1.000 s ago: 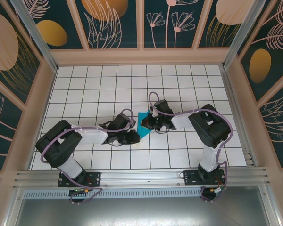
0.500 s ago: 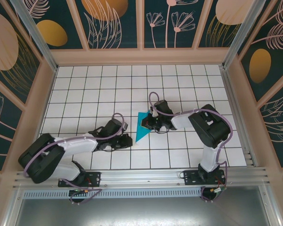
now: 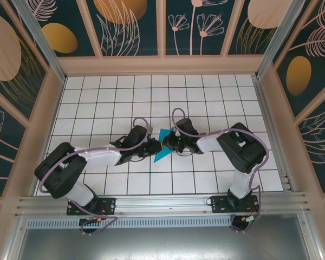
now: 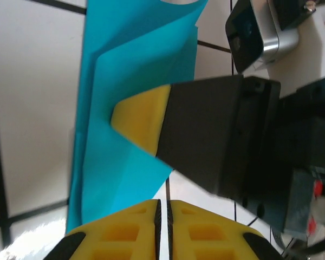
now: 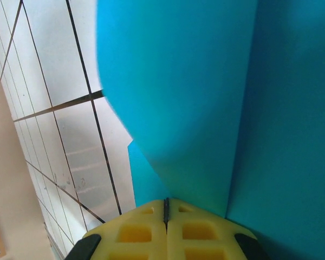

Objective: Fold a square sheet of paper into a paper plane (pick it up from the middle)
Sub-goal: Fourth fold the wing at the center of the table.

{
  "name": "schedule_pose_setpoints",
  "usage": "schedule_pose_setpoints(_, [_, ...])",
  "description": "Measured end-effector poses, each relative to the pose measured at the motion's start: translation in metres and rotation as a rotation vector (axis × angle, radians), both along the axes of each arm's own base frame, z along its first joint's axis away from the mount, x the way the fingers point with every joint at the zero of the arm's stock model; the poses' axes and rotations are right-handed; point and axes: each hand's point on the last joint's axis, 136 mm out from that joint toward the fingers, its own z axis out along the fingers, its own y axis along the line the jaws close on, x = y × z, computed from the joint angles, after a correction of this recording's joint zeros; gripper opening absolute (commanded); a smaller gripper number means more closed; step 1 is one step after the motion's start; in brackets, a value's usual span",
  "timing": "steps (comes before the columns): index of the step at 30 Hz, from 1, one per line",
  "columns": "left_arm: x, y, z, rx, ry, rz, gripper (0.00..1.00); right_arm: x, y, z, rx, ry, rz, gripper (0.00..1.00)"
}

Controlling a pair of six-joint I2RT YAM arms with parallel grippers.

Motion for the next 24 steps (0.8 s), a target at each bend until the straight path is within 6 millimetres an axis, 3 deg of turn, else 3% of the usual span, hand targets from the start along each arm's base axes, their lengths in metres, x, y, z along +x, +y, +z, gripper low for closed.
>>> schedule_pose_setpoints(11, [0.000, 0.001, -0.043, 0.073, 0.090, 0.010, 0.06, 0.000, 0.000, 0.000, 0.000, 0.000, 0.001, 0.05])
schedule_pose_setpoints(20, [-0.001, 0.003, -0.047, 0.085, 0.088, 0.014, 0.02, 0.002, -0.001, 0.001, -0.018, -0.022, 0.035, 0.08])
schedule_pose_setpoints(24, [-0.001, 0.004, -0.046, 0.070, 0.068, 0.013, 0.01, 0.010, -0.017, 0.007, -0.049, -0.042, 0.029, 0.08])
